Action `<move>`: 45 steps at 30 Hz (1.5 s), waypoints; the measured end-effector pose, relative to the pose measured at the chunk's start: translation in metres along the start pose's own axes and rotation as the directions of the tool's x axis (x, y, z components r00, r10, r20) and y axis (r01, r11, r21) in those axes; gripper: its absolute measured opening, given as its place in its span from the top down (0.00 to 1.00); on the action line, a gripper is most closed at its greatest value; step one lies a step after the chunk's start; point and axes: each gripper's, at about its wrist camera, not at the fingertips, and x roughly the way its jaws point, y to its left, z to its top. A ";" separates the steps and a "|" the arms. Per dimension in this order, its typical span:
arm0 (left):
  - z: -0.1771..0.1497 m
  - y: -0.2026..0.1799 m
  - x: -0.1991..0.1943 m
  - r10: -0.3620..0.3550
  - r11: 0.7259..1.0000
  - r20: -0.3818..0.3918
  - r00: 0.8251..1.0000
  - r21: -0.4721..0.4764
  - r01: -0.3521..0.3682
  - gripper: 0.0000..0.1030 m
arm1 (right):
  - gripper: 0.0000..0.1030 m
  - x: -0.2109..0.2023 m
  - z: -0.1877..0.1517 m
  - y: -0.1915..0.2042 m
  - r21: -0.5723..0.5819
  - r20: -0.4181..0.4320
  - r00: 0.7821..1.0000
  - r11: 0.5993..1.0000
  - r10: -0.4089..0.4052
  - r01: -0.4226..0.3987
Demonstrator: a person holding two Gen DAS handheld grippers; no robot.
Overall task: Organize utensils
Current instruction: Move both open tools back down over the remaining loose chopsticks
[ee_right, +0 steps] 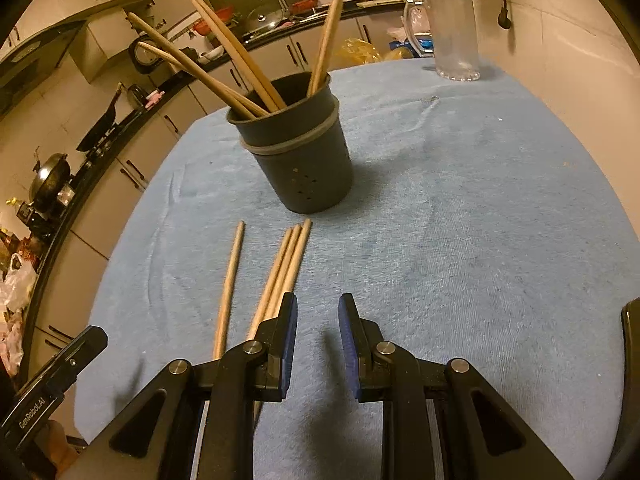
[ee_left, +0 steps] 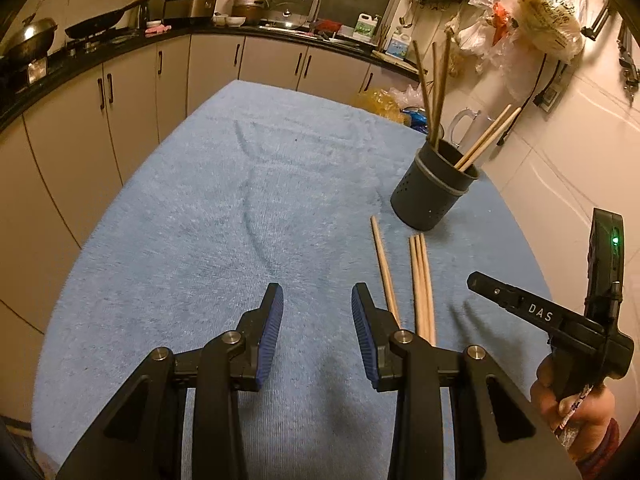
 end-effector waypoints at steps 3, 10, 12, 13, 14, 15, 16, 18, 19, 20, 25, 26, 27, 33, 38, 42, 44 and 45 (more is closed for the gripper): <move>0.000 -0.002 -0.008 -0.009 1.000 0.005 1.000 0.001 0.009 0.67 | 0.78 -0.007 -0.001 0.001 0.003 0.008 1.000 1.000 0.014 -0.014; -0.002 -0.009 -0.006 -0.016 1.000 -0.014 1.000 0.008 0.016 0.67 | 0.78 -0.020 -0.003 -0.002 0.009 0.027 1.000 1.000 0.007 -0.007; -0.001 -0.008 -0.003 -0.017 1.000 -0.021 1.000 0.004 0.017 0.67 | 0.78 -0.015 -0.002 -0.003 0.016 0.007 1.000 1.000 0.006 -0.006; -0.001 -0.008 -0.001 -0.016 1.000 -0.026 1.000 0.002 0.016 0.67 | 0.78 -0.011 -0.002 -0.004 0.016 -0.005 1.000 1.000 0.005 -0.005; 0.000 -0.007 0.000 -0.015 1.000 -0.031 0.999 -0.002 0.015 0.67 | 0.78 -0.008 -0.001 -0.004 0.019 -0.015 1.000 1.000 0.001 -0.001; 0.001 -0.005 0.001 -0.015 1.000 -0.033 0.999 -0.004 0.015 0.67 | 0.78 -0.004 -0.001 -0.004 0.022 -0.021 1.000 1.000 -0.002 0.003; 0.001 -0.004 0.002 -0.016 1.000 -0.035 0.999 -0.007 0.016 0.67 | 0.78 0.000 0.001 -0.004 0.023 -0.027 1.000 1.000 -0.005 0.006; 0.002 -0.003 0.003 -0.017 1.000 -0.038 0.999 -0.005 0.017 0.67 | 0.78 0.009 0.004 0.000 0.015 -0.039 0.999 1.000 -0.020 0.020; 0.002 -0.001 0.003 -0.016 1.000 -0.037 0.999 -0.008 0.016 0.67 | 0.78 0.014 0.005 0.003 0.010 -0.047 0.999 1.000 -0.026 0.026; 0.002 0.000 0.003 -0.018 1.000 -0.037 0.999 -0.012 0.017 0.67 | 0.78 0.020 0.005 0.007 0.004 -0.056 0.998 1.000 -0.026 0.027; 0.004 0.008 0.002 -0.017 0.999 -0.036 0.999 -0.033 0.016 0.67 | 0.78 0.040 -0.002 0.017 -0.027 -0.105 0.994 0.999 -0.035 0.032; 0.004 0.010 0.002 -0.020 0.999 -0.037 0.999 -0.037 0.018 0.67 | 0.78 0.041 -0.004 0.016 -0.027 -0.108 0.993 0.999 -0.036 0.034; 0.004 0.010 0.001 -0.024 0.999 -0.037 0.999 -0.042 0.022 0.67 | 0.78 0.040 -0.005 0.014 -0.028 -0.102 0.994 0.999 -0.038 0.036; 0.003 0.006 -0.003 -0.038 0.999 -0.029 0.999 -0.030 0.037 0.67 | 0.78 0.034 -0.002 -0.004 -0.013 -0.095 0.991 0.995 -0.098 0.098; 0.006 0.009 -0.002 -0.051 0.998 -0.043 0.998 -0.028 0.050 0.67 | 0.78 0.027 0.003 -0.020 0.031 -0.090 0.989 0.993 -0.114 0.117; 0.014 0.024 0.012 -0.103 0.992 -0.101 0.990 -0.085 0.094 0.67 | 0.78 0.013 0.012 -0.032 0.068 -0.063 0.994 0.993 -0.088 0.093; 0.018 0.030 0.021 -0.129 0.987 -0.127 0.983 -0.112 0.115 0.67 | 0.78 0.006 0.017 -0.036 0.073 -0.047 0.996 0.994 -0.080 0.083; 0.021 0.031 0.028 -0.150 0.982 -0.144 0.978 -0.134 0.131 0.67 | 0.78 0.004 0.019 -0.038 0.077 -0.043 0.996 0.994 -0.072 0.075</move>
